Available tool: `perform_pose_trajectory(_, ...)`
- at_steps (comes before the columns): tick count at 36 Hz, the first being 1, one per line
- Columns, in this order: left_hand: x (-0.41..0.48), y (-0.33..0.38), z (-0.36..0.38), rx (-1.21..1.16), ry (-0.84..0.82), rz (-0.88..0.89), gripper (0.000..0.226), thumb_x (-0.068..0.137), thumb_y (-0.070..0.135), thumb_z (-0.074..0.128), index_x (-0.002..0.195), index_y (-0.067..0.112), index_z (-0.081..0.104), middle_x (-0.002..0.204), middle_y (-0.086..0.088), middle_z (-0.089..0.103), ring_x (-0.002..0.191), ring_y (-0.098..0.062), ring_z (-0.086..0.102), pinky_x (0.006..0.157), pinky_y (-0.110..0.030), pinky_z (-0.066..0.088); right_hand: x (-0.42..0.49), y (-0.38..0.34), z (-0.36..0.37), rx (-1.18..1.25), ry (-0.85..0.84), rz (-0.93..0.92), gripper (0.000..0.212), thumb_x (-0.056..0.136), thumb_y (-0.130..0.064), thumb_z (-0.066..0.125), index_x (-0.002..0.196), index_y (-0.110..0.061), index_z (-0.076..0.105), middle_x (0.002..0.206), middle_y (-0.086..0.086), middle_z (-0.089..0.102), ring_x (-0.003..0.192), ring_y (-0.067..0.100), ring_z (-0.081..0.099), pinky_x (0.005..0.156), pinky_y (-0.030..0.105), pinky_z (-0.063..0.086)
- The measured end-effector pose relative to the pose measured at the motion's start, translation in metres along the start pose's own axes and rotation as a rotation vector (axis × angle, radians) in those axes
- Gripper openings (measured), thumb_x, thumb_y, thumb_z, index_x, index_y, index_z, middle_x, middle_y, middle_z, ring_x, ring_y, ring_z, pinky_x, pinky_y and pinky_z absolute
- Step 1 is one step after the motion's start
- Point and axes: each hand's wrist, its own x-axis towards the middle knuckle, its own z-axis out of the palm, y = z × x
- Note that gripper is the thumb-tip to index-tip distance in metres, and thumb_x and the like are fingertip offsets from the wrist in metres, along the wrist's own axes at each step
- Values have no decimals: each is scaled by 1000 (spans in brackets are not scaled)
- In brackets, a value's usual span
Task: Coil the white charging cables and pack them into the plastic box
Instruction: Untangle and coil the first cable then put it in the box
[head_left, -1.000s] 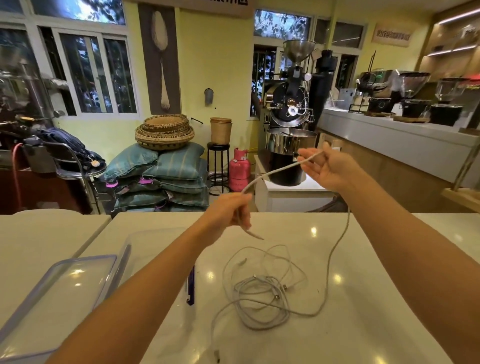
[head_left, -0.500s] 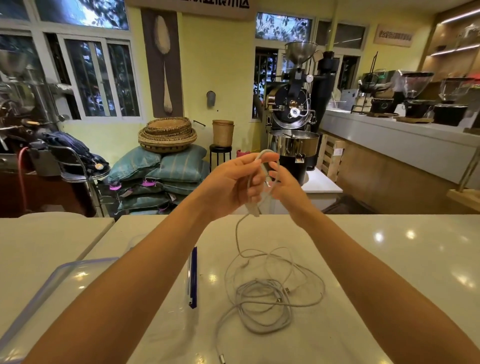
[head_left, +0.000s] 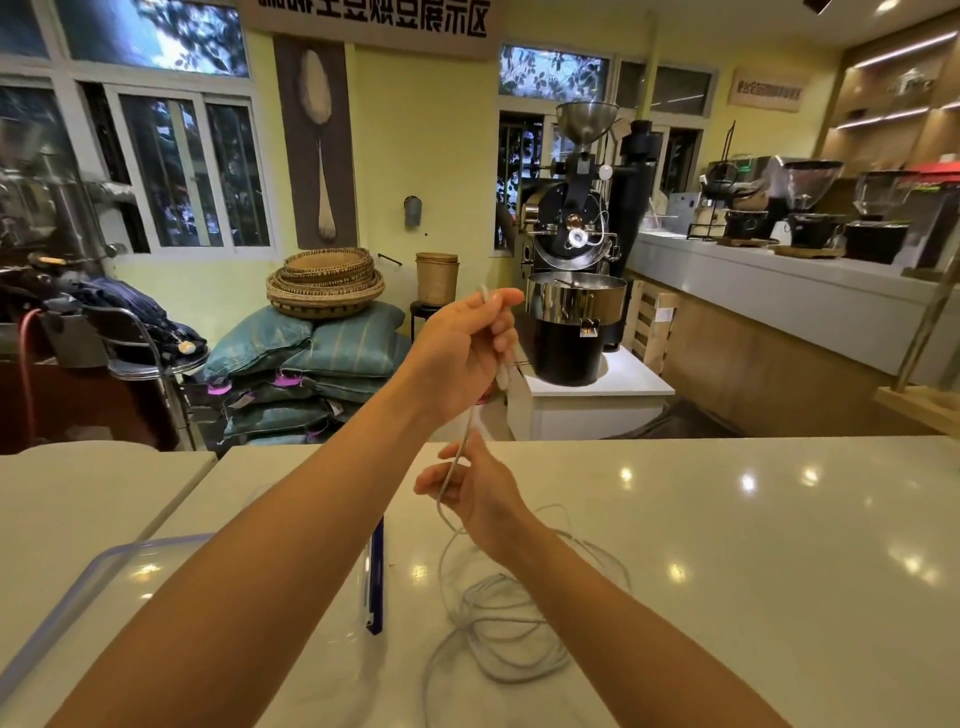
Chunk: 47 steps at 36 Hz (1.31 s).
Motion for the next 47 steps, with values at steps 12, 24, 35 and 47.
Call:
perform_pose_trajectory(12,16,5,-43,583,124,71,29,97,3,32,76,12,49,41,8,48,39,-6,38,51,-23,29,-36,-39,-8,-834,-26,-313,13,91,-11,50,87,-22,54,63,-5,49,43,-2,44,43,9,35)
perform_pose_trajectory(24,-3,7,-31,942,-78,-23,33,98,14,33,66,15,41,59,-4,51,37,1,46,47,-12,41,-49,-118,-15,-1554,172,-658,24,87,-34,56,88,-11,61,62,-6,48,58,10,46,64,26,45)
perform_pose_trajectory(35,-13,11,-23,984,-175,-46,28,97,17,34,71,15,44,57,0,45,43,-2,41,53,-20,35,-44,-158,-13,-1665,193,-796,27,82,-36,62,90,-12,69,74,-3,57,74,14,52,74,36,52)
perform_pose_trajectory(47,-19,12,-19,550,-354,-298,32,97,14,32,69,12,46,44,11,36,39,-3,29,39,-13,24,-21,-179,-24,-1324,110,-823,16,77,-19,69,84,-4,66,64,-13,52,64,5,51,61,10,43)
